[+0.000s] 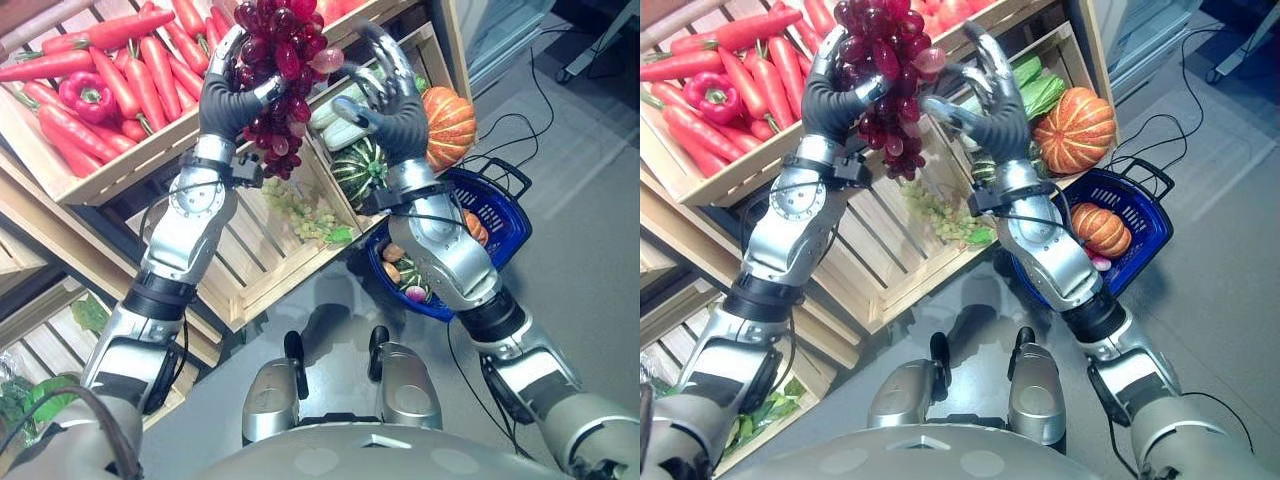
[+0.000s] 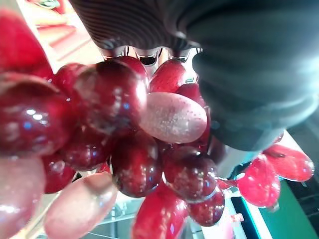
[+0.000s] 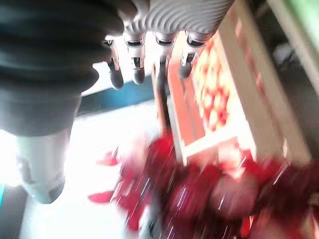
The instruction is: Pick up fruits and vegetables into the basket
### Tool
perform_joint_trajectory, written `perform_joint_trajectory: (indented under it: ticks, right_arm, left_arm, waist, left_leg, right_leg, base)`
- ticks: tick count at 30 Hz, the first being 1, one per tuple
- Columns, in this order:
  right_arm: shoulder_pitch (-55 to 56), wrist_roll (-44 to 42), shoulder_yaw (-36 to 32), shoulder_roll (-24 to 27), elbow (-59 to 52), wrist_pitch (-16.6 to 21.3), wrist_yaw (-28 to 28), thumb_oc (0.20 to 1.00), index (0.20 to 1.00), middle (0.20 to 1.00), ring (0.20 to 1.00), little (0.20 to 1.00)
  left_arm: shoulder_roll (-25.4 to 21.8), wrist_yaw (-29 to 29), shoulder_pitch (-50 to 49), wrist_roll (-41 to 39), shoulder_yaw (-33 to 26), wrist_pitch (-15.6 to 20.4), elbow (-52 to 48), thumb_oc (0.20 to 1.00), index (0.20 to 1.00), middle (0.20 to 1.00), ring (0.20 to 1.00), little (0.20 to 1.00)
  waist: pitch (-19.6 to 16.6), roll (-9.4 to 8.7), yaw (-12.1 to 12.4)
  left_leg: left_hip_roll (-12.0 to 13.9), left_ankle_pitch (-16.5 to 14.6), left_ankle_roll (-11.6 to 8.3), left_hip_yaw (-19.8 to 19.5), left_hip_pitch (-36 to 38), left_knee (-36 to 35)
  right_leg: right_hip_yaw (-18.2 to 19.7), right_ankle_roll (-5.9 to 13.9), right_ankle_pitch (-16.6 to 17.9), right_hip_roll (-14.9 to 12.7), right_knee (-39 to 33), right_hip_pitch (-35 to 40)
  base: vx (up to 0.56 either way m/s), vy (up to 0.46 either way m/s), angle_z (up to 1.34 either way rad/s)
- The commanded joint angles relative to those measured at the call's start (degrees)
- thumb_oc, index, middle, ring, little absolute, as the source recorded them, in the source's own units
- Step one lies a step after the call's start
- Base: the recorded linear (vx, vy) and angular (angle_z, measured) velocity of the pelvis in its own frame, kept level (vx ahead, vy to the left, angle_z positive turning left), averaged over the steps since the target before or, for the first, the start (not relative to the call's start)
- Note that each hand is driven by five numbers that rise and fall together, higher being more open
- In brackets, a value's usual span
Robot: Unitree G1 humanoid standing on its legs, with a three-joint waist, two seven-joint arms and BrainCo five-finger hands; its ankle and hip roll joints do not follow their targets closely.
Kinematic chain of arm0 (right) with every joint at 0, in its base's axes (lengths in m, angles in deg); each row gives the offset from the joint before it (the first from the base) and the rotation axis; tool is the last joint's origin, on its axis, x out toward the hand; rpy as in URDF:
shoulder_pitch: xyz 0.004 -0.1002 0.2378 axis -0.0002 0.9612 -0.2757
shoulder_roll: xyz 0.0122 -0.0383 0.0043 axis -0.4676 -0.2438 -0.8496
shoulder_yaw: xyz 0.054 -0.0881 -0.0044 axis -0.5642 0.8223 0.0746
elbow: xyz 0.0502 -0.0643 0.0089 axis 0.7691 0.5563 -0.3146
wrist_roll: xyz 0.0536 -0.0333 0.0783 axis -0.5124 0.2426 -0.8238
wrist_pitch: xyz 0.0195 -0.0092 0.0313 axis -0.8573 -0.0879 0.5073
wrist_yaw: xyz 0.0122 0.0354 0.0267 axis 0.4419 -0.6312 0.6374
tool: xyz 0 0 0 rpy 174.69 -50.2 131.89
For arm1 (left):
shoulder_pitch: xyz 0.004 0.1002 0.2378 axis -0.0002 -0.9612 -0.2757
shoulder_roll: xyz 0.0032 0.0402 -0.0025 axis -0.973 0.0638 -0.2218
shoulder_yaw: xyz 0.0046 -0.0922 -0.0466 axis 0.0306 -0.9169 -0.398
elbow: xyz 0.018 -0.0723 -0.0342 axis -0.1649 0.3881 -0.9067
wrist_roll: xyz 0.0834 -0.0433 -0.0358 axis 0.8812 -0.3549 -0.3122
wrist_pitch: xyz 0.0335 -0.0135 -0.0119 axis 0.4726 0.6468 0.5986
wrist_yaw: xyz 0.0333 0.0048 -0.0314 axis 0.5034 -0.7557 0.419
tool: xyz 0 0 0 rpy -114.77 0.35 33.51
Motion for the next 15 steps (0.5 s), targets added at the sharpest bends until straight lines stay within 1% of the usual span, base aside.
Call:
perform_joint_trajectory:
  ticks: [1,6,9,10,12,14,15]
  right_arm:
    - [2.58,1.65,-2.13,-1.75,-7.19,5.64,0.01,1.0,1.0,1.0,1.0,1.0]
    - [5.33,2.92,-2.65,-1.34,-7.9,7.83,0.51,1.0,1.0,1.0,1.0,1.0]
    - [6.44,2.98,-3.16,-0.96,-8.15,7.3,0.84,1.0,1.0,1.0,1.0,1.0]
    - [7.09,1.99,-3.28,-0.86,-8.22,6.22,0.05,1.0,1.0,1.0,1.0,1.0]
    - [7.66,-1.04,-3.1,-0.66,-7.77,2.99,-2.82,1.0,1.0,1.0,1.0,1.0]
    - [7.58,-6.98,-1.77,-0.5,-7.0,-0.12,-9.13,1.0,1.0,1.0,1.0,1.0]
    - [7.27,-10.38,-0.93,-0.41,-6.69,-0.77,-13.02,1.0,1.0,1.0,1.0,1.0]
  left_arm:
    - [-0.26,-1.71,-1.36,-0.46,-4.17,5.07,-6.84,0.2,0.2,0.2,0.2,0.2]
    - [-0.12,-2.07,-3.87,-1.18,-5.7,5.33,-7.42,0.2,0.2,0.2,0.2,0.2]
    - [0.1,-2.25,-5.03,-1.31,-6.21,5.72,-7.57,0.2,0.2,0.2,0.2,0.2]
    - [0.23,-1.92,-5.59,-1.72,-6.47,5.94,-7.79,0.2,0.2,0.2,0.2,0.2]
    - [0.45,-1.25,-6.21,-1.82,-6.75,5.96,-7.99,0.2,0.2,0.2,0.2,0.2]
    - [0.6,-0.29,-6.57,-1.76,-6.71,6.18,-8.29,0.2,0.2,0.2,0.2,0.2]
    - [0.62,0.22,-6.56,-1.75,-6.68,5.89,-8.46,0.2,0.2,0.2,0.2,0.2]
  waist:
    - [-4.42,-1.09,-1.14]
    - [-4.92,-0.5,-1.4]
    - [-5.05,-0.34,-1.6]
    - [-5.07,-0.28,-1.65]
    - [-5.14,-0.24,-1.67]
    - [-5.14,-0.3,-1.46]
    - [-5.12,-0.38,-1.24]
  left_leg:
    - [-1.54,-4.7,1.86,2.33,1.87,2.32]
    - [-1.6,-4.45,1.92,2.71,2.88,1.39]
    - [-1.67,-4.43,1.96,2.81,3.23,1.15]
    - [-1.71,-4.42,1.98,2.83,3.32,1.06]
    - [-1.76,-4.46,2.02,2.8,3.5,0.92]
    - [-1.91,-4.44,2.12,2.72,3.58,0.83]
    - [-1.9,-4.41,2.13,2.65,3.55,0.83]
  right_leg:
    - [0.89,5.37,1.5,-3.12,-7.16,6.99]
    - [0.83,5.56,1.54,-3.34,-7.4,7.45]
    - [0.95,5.63,1.46,-3.39,-7.35,7.55]
    - [0.99,5.68,1.43,-3.41,-7.33,7.56]
    - [1.02,5.73,1.33,-3.44,-7.31,7.61]
    - [0.98,5.66,1.31,-3.44,-7.49,7.78]
    - [0.82,5.62,1.29,-3.48,-7.52,7.85]
  base:
    - [0.01,0.034,-0.03]
    - [0.02,0.038,-0.04]
    - [0.0,0.008,-0.02]
    - [0.0,0.029,-0.08]
    - [0.0,0.013,-0.08]
    - [0.0,0.001,-0.02]
    - [0.0,0.0,0.0]
